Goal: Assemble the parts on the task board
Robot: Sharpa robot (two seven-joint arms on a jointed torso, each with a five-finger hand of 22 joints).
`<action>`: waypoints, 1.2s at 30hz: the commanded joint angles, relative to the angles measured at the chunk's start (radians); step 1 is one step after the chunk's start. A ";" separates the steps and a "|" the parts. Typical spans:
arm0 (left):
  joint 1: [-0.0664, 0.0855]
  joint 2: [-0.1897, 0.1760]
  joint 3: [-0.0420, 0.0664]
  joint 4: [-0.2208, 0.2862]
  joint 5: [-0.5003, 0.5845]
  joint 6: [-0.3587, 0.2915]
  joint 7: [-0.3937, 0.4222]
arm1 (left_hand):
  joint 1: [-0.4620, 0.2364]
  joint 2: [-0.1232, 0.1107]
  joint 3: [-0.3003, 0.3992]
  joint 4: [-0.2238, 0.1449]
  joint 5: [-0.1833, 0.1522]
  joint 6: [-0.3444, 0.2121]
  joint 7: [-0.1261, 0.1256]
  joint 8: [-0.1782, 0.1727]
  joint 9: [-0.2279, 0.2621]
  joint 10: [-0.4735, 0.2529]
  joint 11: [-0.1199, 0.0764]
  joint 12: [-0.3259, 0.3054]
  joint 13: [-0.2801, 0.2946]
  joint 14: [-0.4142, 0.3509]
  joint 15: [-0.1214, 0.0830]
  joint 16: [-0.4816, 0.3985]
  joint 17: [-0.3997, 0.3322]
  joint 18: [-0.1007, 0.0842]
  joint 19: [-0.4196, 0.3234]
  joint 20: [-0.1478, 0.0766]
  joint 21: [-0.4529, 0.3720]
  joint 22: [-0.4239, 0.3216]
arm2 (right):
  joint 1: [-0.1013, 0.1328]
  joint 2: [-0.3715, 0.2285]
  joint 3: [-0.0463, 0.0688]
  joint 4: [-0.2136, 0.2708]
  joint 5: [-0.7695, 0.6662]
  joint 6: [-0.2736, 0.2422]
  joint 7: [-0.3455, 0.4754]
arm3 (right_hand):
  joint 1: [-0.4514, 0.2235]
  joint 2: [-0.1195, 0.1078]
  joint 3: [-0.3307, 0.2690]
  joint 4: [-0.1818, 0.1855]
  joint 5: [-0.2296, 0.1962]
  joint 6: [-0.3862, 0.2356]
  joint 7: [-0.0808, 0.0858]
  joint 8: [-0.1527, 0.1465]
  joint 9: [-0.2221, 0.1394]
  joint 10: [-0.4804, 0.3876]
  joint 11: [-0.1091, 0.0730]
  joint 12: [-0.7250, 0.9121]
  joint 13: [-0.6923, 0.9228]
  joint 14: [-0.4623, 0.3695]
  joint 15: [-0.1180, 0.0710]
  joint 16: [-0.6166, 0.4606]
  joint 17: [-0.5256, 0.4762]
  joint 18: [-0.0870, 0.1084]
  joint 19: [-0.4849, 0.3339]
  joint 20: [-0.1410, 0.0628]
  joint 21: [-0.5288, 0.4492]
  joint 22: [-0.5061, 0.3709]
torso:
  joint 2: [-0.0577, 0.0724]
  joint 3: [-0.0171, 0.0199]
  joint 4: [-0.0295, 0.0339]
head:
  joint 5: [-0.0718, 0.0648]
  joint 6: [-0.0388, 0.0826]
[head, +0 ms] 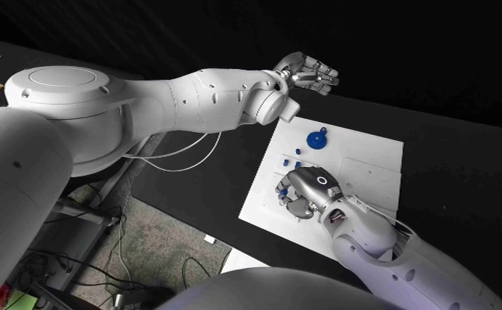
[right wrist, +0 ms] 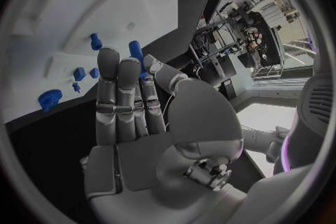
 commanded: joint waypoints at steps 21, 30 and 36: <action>0.001 0.003 0.001 -0.001 -0.002 0.017 0.007 | 0.007 0.002 -0.001 -0.002 -0.005 0.001 0.003 -0.002 -0.001 -0.009 0.001 0.001 -0.001 0.005 0.002 -0.002 0.001 0.004 -0.008 -0.003 0.003 0.005 | -0.011 0.009 -0.014 -0.029 -0.029 0.018 0.007 | 0.004 0.006 0.008 -0.003 0.002 0.002 0.003 0.003 0.001 0.054 -0.049 0.003 0.001 0.003 -0.006 -0.009 0.003 0.018 0.030 -0.007 -0.009 0.006 | 0.000 0.0005 -0.0002 | 0.003 -0.004; 0.001 0.003 0.001 -0.002 -0.002 0.018 0.006 | 0.007 0.002 -0.002 -0.002 -0.005 0.000 0.003 -0.002 -0.001 -0.010 0.001 0.001 -0.001 0.005 0.002 -0.001 0.001 0.005 -0.008 -0.002 0.002 0.009 | -0.012 0.009 -0.014 -0.037 -0.043 0.015 -0.006 | 0.004 0.006 0.010 -0.003 0.002 0.003 0.003 0.003 0.001 0.054 -0.049 0.003 0.001 0.003 -0.006 -0.010 0.004 0.019 0.031 -0.007 -0.010 0.008 | 0.000 0.0004 0.0003 | 0.003 -0.005; 0.001 0.005 0.001 -0.002 -0.002 0.019 0.006 | 0.007 0.002 -0.002 -0.002 -0.005 0.000 0.003 -0.002 -0.001 -0.010 0.001 0.001 -0.001 0.005 0.002 -0.001 0.001 0.005 -0.008 -0.002 0.002 0.009 | -0.012 0.008 -0.014 -0.040 -0.050 0.021 -0.010 | 0.005 0.005 0.012 -0.003 0.002 0.003 0.003 0.003 0.001 0.054 -0.049 0.003 0.001 0.004 -0.006 -0.010 0.004 0.019 0.031 -0.007 -0.011 0.010 | 0.000 -0.0011 -0.0004 | 0.003 -0.006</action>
